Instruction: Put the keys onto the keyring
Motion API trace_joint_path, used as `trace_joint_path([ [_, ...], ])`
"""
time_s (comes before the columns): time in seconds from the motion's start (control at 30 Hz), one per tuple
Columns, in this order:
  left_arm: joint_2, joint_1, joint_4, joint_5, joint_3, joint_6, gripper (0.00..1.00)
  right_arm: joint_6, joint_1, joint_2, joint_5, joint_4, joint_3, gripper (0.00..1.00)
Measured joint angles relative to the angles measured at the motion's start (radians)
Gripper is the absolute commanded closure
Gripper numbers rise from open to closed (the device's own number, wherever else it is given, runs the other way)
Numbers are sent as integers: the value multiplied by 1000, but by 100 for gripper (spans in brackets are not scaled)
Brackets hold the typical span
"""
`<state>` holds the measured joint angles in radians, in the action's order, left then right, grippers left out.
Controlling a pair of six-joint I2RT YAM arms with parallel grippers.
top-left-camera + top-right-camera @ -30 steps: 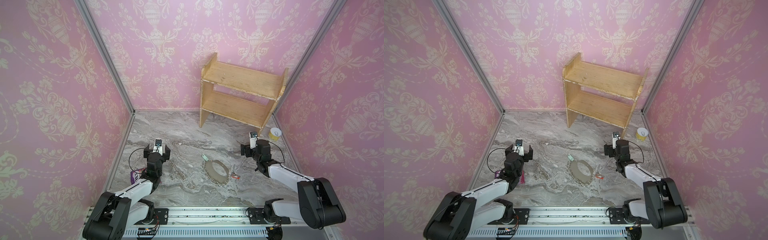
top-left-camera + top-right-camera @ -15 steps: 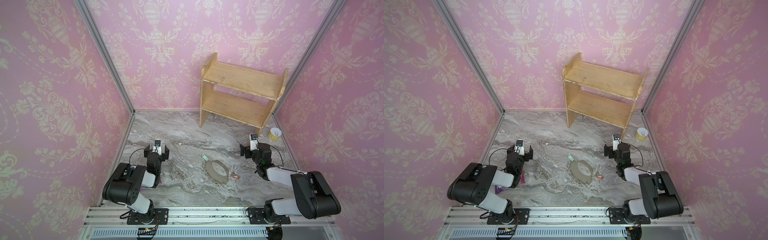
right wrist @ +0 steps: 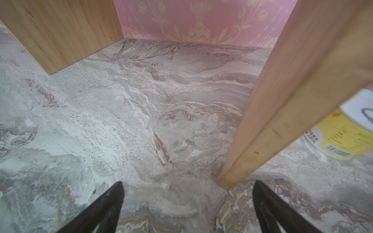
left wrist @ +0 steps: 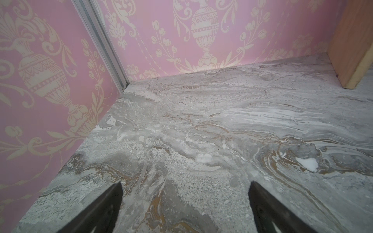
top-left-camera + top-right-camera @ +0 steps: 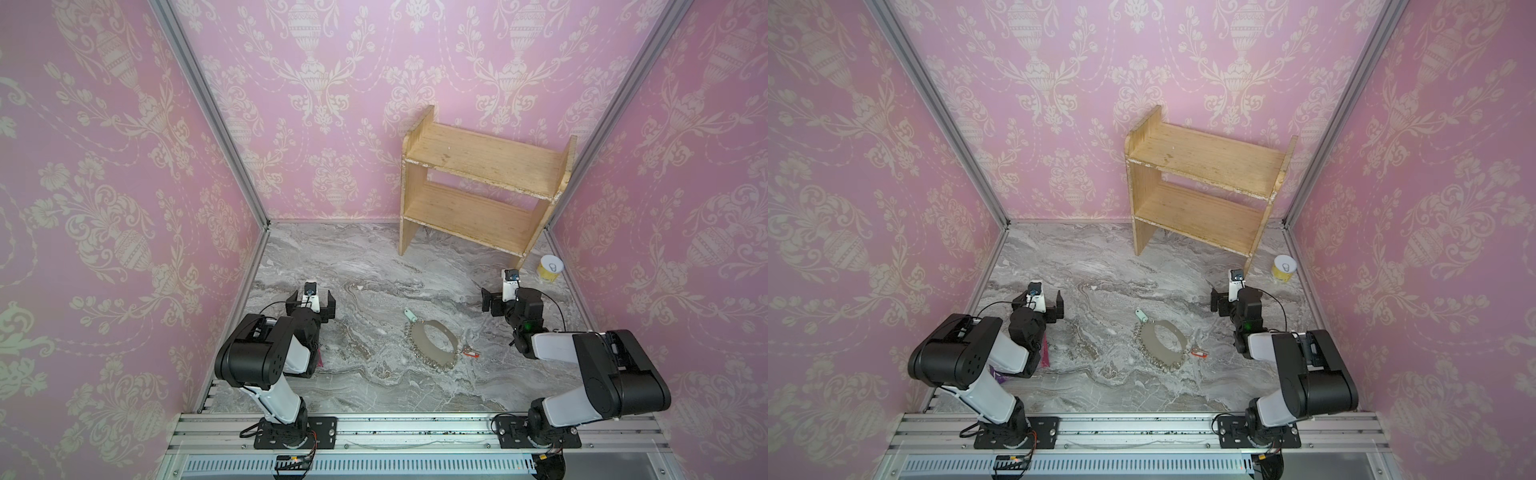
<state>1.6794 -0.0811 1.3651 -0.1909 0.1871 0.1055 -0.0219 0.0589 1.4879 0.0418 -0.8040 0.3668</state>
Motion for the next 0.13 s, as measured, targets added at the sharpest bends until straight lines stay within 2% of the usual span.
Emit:
trace_joint_path([
  [0.13, 0, 0, 7, 2, 0, -2, 1, 0, -1, 0, 0, 0, 3, 0],
])
